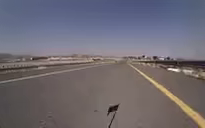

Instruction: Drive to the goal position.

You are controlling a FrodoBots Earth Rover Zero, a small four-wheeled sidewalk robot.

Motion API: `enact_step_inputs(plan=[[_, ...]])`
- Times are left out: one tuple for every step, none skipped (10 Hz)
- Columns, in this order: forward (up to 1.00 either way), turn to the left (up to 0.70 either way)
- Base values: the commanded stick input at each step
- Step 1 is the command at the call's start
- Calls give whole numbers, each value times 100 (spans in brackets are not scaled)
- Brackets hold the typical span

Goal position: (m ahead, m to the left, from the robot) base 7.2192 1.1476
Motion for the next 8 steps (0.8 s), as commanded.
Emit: enact_step_inputs(plan=[[100,-27],[100,-41],[100,-41],[100,-41],[100,-41],[100,-10],[100,-1],[100,-1]])
